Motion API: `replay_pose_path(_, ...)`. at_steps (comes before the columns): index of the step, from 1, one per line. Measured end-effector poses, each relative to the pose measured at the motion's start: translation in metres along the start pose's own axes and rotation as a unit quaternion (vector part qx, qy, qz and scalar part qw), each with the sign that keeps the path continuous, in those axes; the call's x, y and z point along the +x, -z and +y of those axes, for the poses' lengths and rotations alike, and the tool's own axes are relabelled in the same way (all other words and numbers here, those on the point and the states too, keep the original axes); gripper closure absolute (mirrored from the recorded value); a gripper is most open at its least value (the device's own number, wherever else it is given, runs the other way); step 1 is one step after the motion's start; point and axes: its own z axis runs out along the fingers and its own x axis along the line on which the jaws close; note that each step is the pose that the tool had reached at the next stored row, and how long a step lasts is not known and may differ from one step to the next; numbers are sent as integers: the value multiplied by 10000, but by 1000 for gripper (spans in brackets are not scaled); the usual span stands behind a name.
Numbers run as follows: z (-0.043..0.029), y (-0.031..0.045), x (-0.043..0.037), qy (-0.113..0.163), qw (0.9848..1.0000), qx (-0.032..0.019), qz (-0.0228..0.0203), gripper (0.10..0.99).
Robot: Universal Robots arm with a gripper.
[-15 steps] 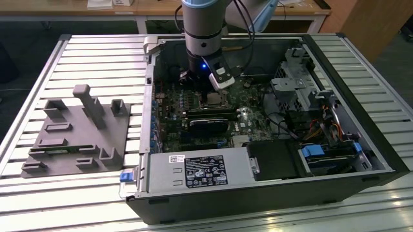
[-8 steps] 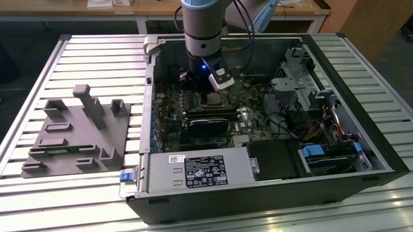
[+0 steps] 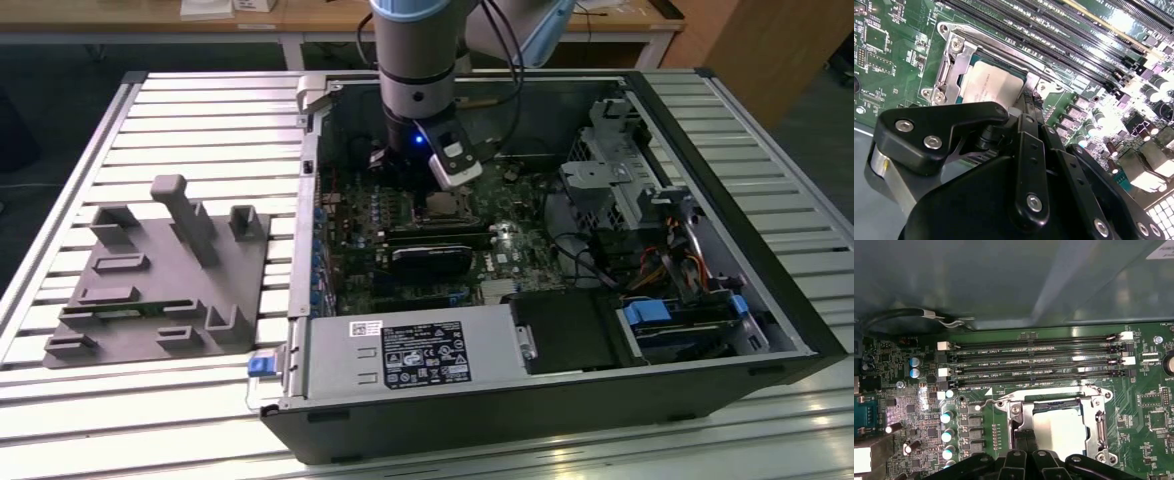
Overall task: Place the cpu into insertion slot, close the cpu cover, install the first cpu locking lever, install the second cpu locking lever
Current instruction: 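Close the cpu cover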
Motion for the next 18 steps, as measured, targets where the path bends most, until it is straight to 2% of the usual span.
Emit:
replay_pose_path(12,0,-8,3,0,10000,-2,-1,980)
replay_pose_path(18,2,-9,-31,0,10000,-1,-1,980)
